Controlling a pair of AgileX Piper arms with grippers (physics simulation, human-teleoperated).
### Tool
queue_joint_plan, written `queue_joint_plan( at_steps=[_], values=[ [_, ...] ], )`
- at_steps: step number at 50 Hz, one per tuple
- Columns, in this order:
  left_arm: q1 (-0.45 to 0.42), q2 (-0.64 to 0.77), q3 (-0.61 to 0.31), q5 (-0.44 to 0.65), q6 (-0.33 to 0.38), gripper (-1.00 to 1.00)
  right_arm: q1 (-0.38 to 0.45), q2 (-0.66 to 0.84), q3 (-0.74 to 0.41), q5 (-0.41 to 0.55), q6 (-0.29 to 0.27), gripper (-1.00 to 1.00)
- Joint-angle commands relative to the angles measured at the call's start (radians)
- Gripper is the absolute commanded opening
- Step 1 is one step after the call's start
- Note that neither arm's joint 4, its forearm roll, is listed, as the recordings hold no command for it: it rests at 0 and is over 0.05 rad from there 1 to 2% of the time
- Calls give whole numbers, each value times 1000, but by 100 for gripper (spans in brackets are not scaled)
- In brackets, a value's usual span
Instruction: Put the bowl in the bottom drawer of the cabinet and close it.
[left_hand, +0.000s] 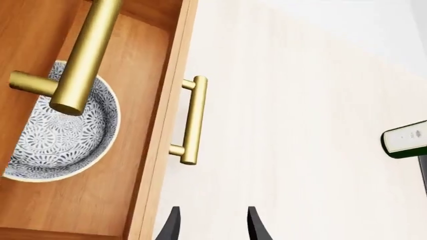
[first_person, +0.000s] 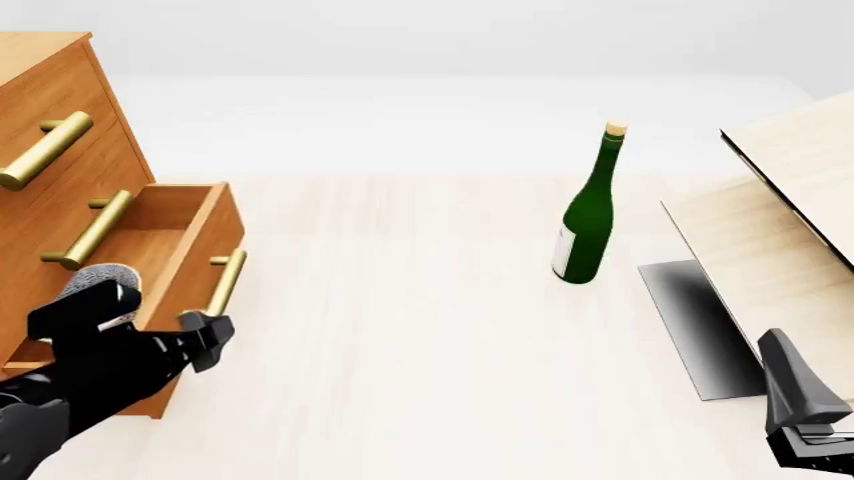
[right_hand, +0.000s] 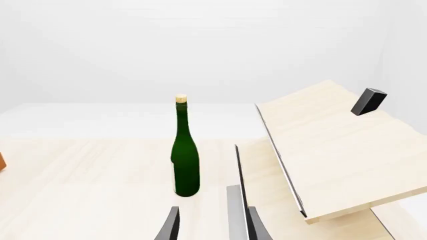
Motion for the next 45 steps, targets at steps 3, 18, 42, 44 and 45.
queue_joint_plan(
  at_steps=[3, 18, 42, 44, 45],
  values=[
    [42, -29, 26, 14, 5, 100, 0, 0, 0, 0, 0, 100],
    [78, 14, 30, 1, 6, 100, 0, 0, 0, 0, 0, 100],
    [190, 11, 27, 29, 54, 100, 0, 0, 0, 0, 0, 100],
    [190, 10, 26, 31, 55, 100, 0, 0, 0, 0, 0, 100],
    [200, 1, 26, 37, 60, 100, 0, 0, 0, 0, 0, 100]
  ],
)
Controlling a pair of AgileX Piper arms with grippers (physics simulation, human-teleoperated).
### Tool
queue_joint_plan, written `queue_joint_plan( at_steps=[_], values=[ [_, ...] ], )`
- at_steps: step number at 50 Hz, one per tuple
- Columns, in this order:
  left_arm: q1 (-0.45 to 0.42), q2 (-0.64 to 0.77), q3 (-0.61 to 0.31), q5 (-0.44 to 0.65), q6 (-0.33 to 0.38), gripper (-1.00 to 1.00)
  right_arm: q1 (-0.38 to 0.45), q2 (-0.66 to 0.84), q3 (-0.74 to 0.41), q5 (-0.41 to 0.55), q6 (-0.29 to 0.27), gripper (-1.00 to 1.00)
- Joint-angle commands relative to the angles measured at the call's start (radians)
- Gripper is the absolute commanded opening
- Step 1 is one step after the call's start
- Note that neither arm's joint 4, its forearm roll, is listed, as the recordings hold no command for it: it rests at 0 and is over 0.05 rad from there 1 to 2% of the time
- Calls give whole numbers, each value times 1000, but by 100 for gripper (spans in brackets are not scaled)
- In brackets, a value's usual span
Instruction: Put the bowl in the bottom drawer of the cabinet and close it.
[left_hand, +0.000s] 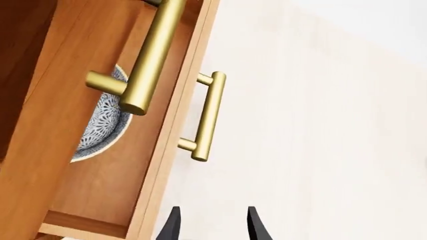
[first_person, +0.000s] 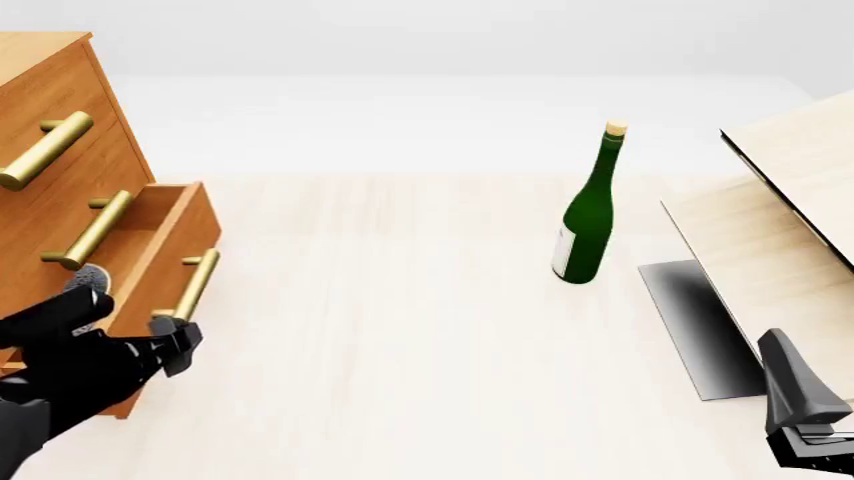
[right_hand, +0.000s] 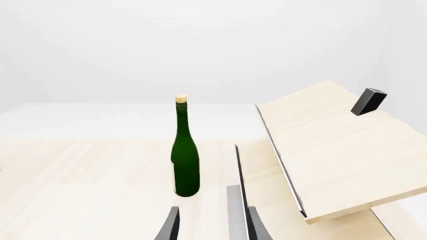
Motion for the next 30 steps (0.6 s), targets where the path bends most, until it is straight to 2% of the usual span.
queue_joint_plan(
  at_steps=[1, 20, 23, 26, 30],
  values=[
    [59, -17, 10, 31, 33, 100, 0, 0, 0, 0, 0, 100],
    [104, -20, 13, 14, 12, 100, 0, 0, 0, 0, 0, 100],
    [122, -48, -14, 32, 40, 100, 0, 0, 0, 0, 0, 100],
    [126, -33, -23, 19, 26, 100, 0, 0, 0, 0, 0, 100],
    [121, 31, -5, -52, -21, 100, 0, 0, 0, 0, 0, 100]
  ],
)
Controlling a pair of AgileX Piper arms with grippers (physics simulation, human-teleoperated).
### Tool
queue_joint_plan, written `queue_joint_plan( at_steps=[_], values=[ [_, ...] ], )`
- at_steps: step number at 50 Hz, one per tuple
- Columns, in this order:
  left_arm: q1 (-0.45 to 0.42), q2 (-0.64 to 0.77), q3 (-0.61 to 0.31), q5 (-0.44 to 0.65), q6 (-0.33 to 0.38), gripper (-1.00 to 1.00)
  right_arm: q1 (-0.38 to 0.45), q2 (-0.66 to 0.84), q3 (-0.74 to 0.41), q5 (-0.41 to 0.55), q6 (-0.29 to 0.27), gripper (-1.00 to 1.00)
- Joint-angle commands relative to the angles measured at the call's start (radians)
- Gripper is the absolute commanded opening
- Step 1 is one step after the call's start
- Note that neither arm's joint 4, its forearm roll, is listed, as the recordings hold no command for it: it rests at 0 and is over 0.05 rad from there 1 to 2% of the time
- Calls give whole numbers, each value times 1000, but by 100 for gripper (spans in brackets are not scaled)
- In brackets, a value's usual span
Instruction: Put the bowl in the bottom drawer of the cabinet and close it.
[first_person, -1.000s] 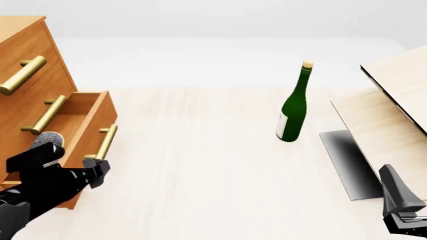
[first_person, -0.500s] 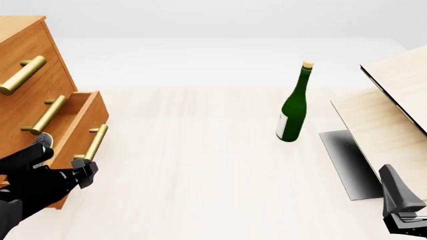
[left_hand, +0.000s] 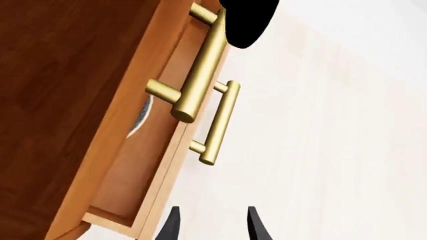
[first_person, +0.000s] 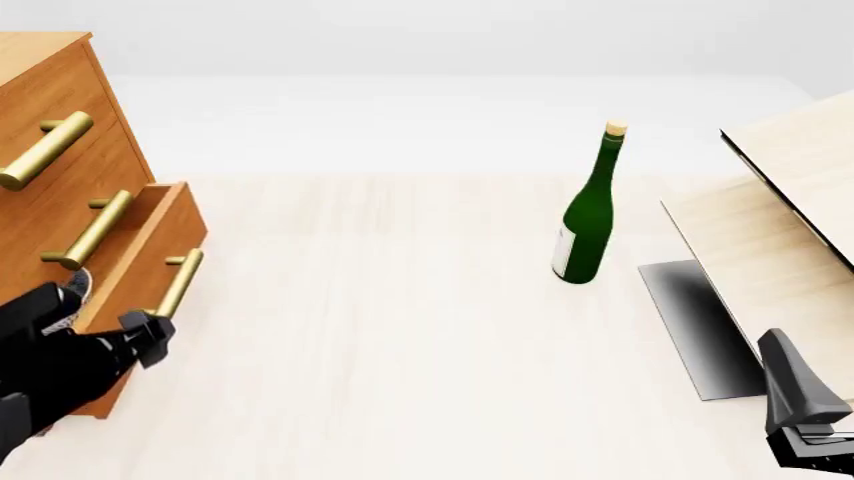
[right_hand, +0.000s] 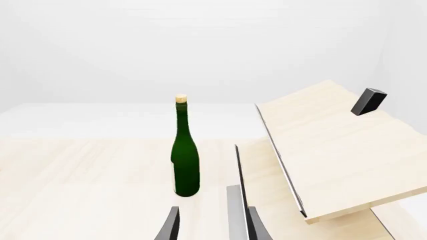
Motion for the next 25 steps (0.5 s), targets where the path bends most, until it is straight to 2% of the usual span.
queue_joint_plan(
  at_steps=[1, 10, 16, 25],
  values=[
    [22, 51, -2, -60, -29, 100, 0, 0, 0, 0, 0, 100],
    [49, 60, -24, -69, -22, 100, 0, 0, 0, 0, 0, 100],
    [41, 131, -19, -128, -44, 100, 0, 0, 0, 0, 0, 100],
    [62, 191, -16, -168, -36, 100, 0, 0, 0, 0, 0, 100]
  ],
)
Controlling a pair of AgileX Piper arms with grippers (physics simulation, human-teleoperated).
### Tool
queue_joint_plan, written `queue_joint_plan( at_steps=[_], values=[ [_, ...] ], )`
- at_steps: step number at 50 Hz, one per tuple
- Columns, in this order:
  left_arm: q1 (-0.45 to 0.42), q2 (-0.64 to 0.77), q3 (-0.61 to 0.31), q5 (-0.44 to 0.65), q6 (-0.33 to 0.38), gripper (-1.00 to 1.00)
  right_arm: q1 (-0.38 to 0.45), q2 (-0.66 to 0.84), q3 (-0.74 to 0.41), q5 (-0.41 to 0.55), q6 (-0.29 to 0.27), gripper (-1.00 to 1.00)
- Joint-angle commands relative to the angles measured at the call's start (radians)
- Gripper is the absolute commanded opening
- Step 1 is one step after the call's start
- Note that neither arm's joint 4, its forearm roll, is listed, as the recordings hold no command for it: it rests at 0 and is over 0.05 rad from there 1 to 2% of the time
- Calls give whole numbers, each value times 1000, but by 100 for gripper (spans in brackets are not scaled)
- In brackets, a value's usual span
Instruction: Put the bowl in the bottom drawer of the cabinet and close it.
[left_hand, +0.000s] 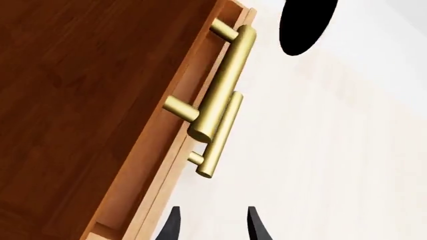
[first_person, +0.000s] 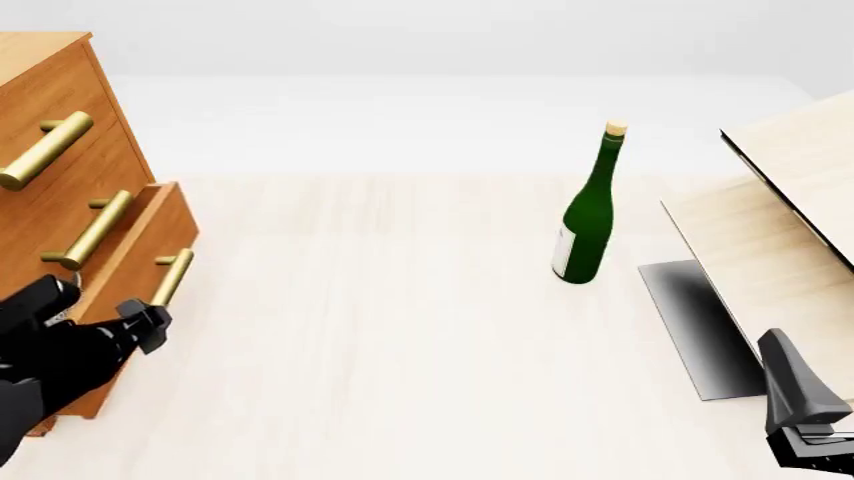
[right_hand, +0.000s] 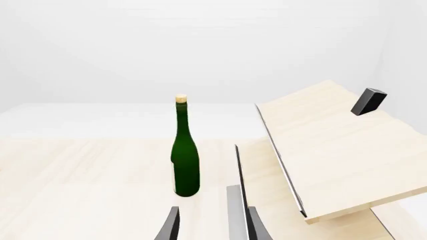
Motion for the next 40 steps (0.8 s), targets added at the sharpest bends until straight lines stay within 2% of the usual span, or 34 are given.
queue_joint_plan(
  at_steps=[1, 8, 20, 27, 28, 30, 40],
  values=[
    [24, 75, 2, -53, 2, 100, 0, 0, 0, 0, 0, 100],
    [62, 126, 13, -91, 18, 100, 0, 0, 0, 0, 0, 100],
    [166, 97, 34, -75, 88, 100, 0, 0, 0, 0, 0, 100],
    [236, 53, 39, -43, 147, 100, 0, 0, 0, 0, 0, 100],
    [271, 31, 41, -27, 181, 100, 0, 0, 0, 0, 0, 100],
    [292, 11, 40, -15, 201, 100, 0, 0, 0, 0, 0, 100],
    [374, -45, 35, 13, 297, 100, 0, 0, 0, 0, 0, 100]
  ],
)
